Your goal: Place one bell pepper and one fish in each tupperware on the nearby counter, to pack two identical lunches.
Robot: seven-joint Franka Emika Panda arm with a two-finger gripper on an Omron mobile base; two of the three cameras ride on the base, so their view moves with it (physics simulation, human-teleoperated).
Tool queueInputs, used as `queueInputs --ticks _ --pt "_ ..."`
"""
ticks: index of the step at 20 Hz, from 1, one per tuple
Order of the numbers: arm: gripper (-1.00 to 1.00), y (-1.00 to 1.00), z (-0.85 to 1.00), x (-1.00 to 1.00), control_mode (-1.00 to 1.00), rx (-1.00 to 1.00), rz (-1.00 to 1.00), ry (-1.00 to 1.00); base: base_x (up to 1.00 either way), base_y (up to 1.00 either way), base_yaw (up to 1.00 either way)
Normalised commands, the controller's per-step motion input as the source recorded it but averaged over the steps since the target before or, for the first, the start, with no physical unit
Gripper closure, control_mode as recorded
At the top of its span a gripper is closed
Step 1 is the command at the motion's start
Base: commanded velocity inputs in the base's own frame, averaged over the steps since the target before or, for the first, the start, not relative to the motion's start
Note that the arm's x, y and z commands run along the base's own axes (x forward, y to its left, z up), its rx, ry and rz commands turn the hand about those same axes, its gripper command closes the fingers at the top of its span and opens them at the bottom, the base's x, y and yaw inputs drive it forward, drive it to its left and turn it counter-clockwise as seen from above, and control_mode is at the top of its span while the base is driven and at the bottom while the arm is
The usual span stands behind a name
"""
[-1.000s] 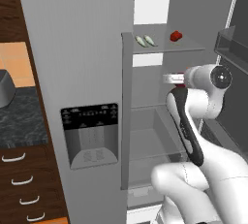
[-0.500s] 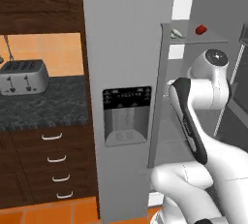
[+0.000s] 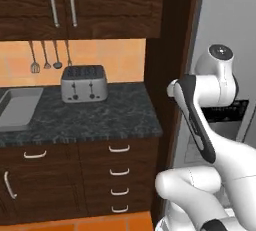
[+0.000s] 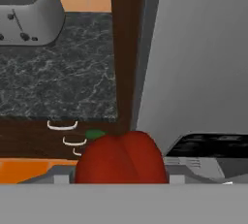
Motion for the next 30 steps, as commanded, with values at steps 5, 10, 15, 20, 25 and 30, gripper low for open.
queueInputs --ticks 5,10,15,20,25,30 --pt "1.0 0.0 0.0 0.0 1.0 0.0 0.0 0.0 0.62 1.0 0.05" --pt "1.0 0.0 0.0 0.0 1.0 0.0 0.0 0.0 0.48 1.0 0.03" --pt "1.0 0.0 0.0 0.0 1.0 0.0 0.0 0.0 0.68 1.0 -0.03" --pt "1.0 0.0 0.0 0.0 1.0 0.0 0.0 0.0 0.63 1.0 -0.19" --pt "1.0 0.47 -0.6 0.29 -1.0 0.0 -0.03 0.09 0.21 0.4 -0.05" --pt "1.0 0.06 -1.0 0.61 -1.0 0.12 -0.03 0.16 0.0 0.0 0.0"
